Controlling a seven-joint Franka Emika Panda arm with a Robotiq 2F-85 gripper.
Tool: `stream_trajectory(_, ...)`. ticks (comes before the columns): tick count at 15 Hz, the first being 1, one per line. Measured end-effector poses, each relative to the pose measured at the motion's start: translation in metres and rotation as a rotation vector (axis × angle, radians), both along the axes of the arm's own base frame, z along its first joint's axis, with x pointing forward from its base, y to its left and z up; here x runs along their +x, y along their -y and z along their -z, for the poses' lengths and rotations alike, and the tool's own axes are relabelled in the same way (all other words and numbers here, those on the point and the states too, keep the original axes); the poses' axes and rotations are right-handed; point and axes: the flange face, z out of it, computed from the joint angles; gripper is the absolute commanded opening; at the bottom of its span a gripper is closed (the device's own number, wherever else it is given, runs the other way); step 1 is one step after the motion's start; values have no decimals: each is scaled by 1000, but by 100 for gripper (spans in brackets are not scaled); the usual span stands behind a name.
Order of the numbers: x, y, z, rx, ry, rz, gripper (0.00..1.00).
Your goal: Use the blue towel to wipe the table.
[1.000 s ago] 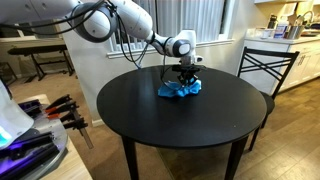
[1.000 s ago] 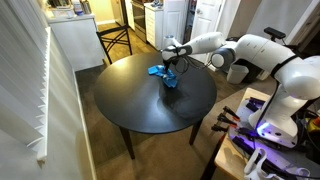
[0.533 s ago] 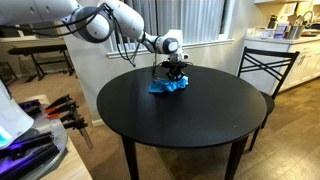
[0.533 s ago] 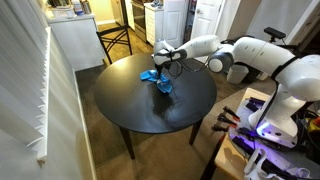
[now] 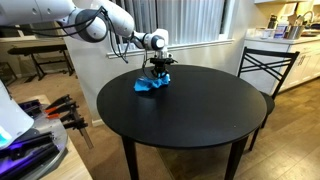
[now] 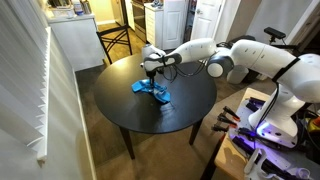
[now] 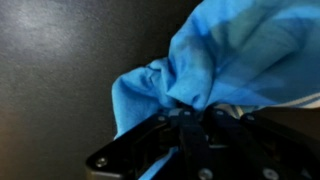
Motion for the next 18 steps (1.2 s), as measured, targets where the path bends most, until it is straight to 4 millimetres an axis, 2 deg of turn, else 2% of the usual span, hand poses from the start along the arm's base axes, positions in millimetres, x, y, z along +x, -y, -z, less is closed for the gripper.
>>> stream_trajectory(2, -3, -12, 0, -18, -19, -70, 5)
stream_trajectory(4, -3, -10, 1, -23, -15, -94, 5)
stream_trajectory(6, 0, 0, 0, -25, 4, -82, 5)
stream_trajectory(8, 6, 27, 0, -35, 43, -52, 5)
stream_trajectory(10, 12, 70, 0, -51, 93, -4, 5)
stream_trajectory(13, 10, 156, 0, -69, 128, 110, 5)
stream_trajectory(16, -6, 245, 1, -62, 125, 258, 5)
stream_trajectory(18, -20, 297, 1, -55, 124, 338, 5)
